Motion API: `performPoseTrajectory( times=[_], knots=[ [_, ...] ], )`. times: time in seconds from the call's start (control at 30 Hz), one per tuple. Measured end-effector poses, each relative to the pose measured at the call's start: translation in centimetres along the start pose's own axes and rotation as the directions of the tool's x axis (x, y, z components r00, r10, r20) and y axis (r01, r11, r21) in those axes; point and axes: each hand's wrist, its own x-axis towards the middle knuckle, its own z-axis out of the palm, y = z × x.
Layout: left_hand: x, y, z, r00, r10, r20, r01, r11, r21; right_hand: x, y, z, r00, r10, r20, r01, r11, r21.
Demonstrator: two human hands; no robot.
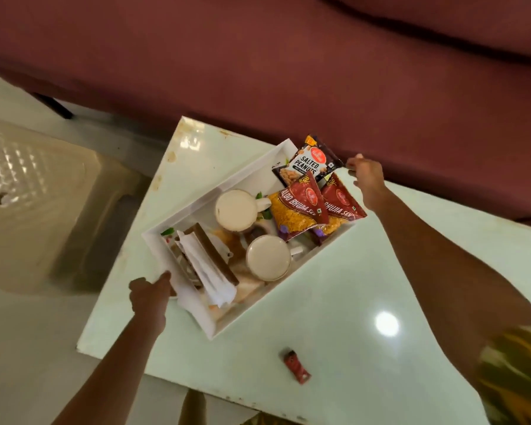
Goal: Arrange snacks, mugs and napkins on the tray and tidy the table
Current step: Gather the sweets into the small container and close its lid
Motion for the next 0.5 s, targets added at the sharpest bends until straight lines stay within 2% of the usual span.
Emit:
performPoseTrajectory(
  times=[0.1, 0.17, 0.33, 0.5],
  knots=[
    [0.8, -0.8, 0.4, 0.990, -0.069, 0.123, 0.079, 0.994, -0.079, 2.3, 0.6, 0.7, 0.987, 0.113, 0.116, -0.101, 0.990, -0.103],
    [0.6, -1.3, 0.7, 0.985, -0.088, 0.146, 0.109, 0.983, -0.147, 3.0, 0.9, 1.2, 0.975, 0.155, 0.159, -0.132, 0.981, -0.144],
    [-0.4, -1.4, 1.3, 0.973, -0.082, 0.216, 0.156, 0.924, -0.348, 3.8, 0.9, 1.3, 0.952, 0.184, 0.243, -0.146, 0.975, -0.168],
    [-0.6, -1.6, 1.8, 0.980, -0.040, 0.194, 0.114, 0.916, -0.384, 4.0, 1.4, 1.9, 0.962, 0.176, 0.206, -0.141, 0.975, -0.174]
  ],
)
